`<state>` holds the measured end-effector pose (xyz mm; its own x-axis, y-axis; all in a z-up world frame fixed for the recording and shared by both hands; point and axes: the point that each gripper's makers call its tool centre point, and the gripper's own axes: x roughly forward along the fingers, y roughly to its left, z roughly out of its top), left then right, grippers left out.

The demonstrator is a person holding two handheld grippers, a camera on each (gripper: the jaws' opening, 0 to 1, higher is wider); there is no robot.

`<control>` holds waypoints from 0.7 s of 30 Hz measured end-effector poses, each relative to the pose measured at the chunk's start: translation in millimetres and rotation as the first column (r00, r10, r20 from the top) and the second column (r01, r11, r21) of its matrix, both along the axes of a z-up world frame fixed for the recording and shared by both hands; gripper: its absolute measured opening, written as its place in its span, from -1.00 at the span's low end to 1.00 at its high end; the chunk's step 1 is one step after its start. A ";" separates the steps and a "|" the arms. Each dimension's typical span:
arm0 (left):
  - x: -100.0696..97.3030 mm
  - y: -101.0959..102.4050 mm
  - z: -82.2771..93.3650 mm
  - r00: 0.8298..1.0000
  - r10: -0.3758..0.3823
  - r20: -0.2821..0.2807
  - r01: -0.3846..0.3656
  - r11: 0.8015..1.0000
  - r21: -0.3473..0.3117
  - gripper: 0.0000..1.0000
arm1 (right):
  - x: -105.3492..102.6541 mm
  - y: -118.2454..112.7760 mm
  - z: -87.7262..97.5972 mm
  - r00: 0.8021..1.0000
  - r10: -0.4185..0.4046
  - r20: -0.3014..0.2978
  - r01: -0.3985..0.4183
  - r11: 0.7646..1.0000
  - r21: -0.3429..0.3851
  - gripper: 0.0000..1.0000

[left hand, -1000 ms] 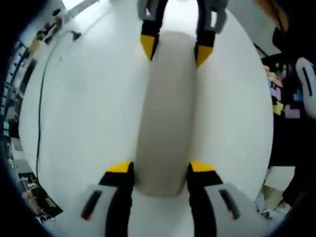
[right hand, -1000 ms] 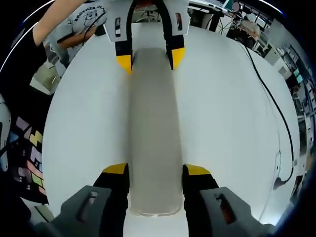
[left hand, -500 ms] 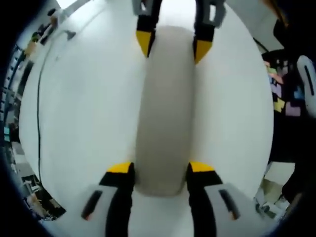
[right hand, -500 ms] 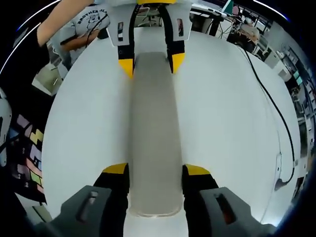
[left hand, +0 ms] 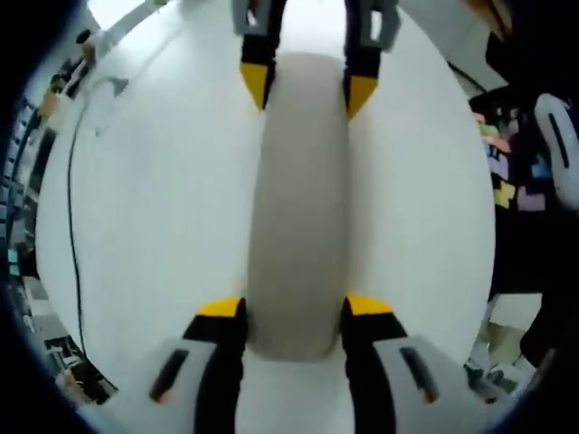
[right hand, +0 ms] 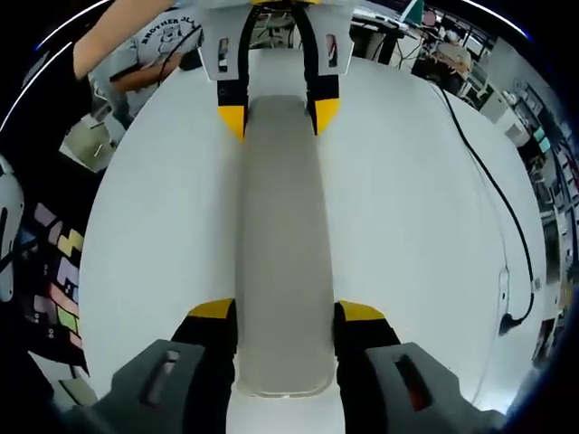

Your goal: Arrange the utensils inside the cutlery case until each visible utensil rests in its matching compartment.

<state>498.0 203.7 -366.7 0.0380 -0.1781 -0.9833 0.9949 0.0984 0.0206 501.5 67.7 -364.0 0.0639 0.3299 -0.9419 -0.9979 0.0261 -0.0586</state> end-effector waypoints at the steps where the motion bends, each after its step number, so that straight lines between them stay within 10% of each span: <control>1: 2.5 -6.6 3.2 1.000 -0.013 0.020 0.013 1.000 -0.003 -0.12 | 1.7 -4.4 2.2 1.000 -0.005 0.012 0.005 1.000 -0.006 -0.14; 21: 0.5 -103.0 1.9 0.993 -0.120 0.000 0.120 0.993 -0.014 -0.13 | -13.2 -101.3 11.4 0.996 -0.083 0.033 0.084 0.996 -0.032 -0.14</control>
